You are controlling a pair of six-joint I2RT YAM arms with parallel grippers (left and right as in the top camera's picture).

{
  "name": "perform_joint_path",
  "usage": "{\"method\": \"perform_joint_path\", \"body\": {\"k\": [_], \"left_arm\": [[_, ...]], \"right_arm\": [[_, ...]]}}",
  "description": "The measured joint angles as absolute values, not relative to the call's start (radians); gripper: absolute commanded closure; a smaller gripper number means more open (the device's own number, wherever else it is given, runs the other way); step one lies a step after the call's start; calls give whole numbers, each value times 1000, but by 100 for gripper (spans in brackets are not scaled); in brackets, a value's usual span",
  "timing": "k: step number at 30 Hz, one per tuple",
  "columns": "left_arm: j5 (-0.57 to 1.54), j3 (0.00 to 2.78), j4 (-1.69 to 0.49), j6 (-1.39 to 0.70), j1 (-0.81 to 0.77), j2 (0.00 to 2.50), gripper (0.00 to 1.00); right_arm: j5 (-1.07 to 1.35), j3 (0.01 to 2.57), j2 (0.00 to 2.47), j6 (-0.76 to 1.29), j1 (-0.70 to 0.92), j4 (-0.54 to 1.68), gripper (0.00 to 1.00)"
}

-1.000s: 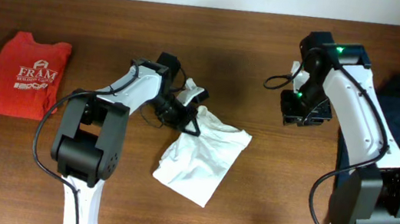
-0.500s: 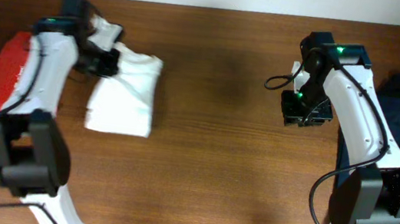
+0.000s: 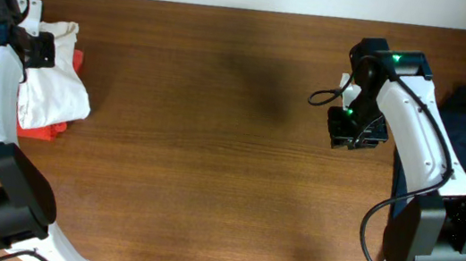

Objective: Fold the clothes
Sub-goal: 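Carry the white bundle left and place it on the red shirt, then open the left gripper and lift away from the stack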

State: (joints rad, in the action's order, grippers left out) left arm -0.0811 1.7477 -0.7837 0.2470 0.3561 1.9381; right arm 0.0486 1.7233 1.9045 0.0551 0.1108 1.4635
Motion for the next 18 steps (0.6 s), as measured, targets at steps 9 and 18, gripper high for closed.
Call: {"method": "perform_joint_path", "body": {"k": [9, 18], "left_arm": [[-86, 1748, -721, 247, 366, 1938, 100], [-87, 1748, -635, 256, 480, 2008, 1]], "right_arm": [[49, 1723, 1905, 55, 111, 1494, 64], [49, 1723, 1905, 55, 111, 1511, 64]]}}
